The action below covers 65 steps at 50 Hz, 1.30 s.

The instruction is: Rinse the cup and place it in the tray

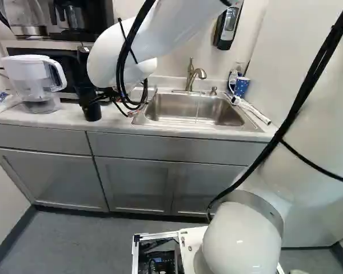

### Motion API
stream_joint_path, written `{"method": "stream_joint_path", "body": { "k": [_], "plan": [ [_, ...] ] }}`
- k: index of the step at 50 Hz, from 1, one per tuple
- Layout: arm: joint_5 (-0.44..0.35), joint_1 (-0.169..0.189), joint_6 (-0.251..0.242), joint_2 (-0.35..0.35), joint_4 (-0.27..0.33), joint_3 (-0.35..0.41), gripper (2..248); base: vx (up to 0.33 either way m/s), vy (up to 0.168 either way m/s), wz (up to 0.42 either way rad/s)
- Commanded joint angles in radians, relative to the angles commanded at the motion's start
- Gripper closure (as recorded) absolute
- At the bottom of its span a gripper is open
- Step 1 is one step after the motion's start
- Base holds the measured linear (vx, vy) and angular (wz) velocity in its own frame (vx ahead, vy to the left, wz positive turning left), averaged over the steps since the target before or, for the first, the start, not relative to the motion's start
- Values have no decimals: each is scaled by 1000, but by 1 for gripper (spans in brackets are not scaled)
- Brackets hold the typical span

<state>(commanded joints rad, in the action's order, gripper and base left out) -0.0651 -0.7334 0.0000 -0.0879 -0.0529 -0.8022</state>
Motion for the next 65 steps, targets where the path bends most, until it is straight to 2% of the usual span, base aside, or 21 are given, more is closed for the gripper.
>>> {"method": "stream_joint_path", "body": {
  "k": [20, 47, 65],
  "plan": [
    [-134, -4, 0, 33, 18, 14, 3, 0, 0, 0],
    [-305, -13, 0, 78, 114, 31, 3, 0, 0, 0],
    [-395, -16, 0, 113, 145, 36, 3, 0, 0, 0]
  ]
}}
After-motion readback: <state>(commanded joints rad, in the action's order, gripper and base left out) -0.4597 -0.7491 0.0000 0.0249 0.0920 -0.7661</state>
